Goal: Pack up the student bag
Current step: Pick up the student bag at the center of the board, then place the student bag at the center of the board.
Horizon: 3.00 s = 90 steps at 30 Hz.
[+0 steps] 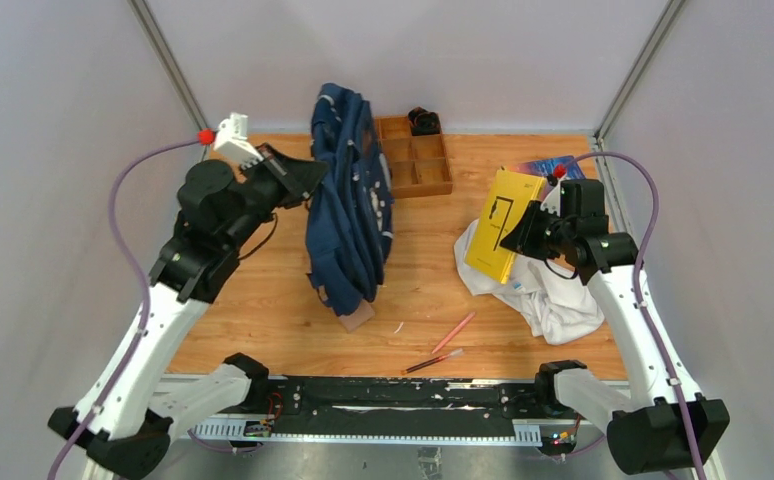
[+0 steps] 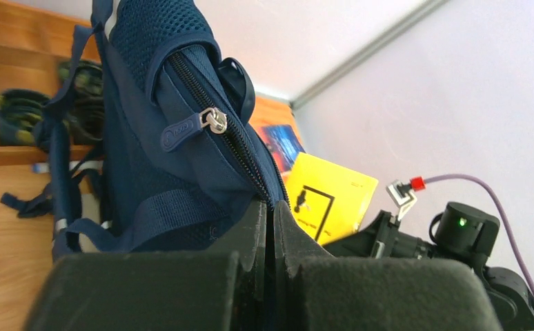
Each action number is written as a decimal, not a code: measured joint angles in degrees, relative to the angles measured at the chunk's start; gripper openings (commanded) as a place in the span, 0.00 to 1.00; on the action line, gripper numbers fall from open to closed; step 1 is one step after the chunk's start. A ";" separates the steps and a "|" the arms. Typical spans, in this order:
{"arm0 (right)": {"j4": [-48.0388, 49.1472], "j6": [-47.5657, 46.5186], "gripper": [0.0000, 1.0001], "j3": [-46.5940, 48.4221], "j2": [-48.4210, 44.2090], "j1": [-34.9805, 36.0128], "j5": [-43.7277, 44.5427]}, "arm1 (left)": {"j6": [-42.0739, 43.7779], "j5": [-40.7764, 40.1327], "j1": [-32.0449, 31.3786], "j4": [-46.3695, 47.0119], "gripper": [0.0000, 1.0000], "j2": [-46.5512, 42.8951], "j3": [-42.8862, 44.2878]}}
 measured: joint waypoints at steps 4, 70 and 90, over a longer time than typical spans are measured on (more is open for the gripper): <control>-0.02 -0.39 0.00 0.00 0.17 0.00 -0.07 | 2.58 -7.61 0.15 -5.27 0.00 -8.20 0.02; 9.60 1.22 0.00 -3.67 7.89 5.77 -17.25 | 19.56 -17.27 24.09 -23.69 1.00 -19.93 -1.36; 13.92 0.37 0.00 -0.42 35.93 10.16 -24.52 | 30.58 -11.74 16.79 -29.77 0.95 -7.21 -3.63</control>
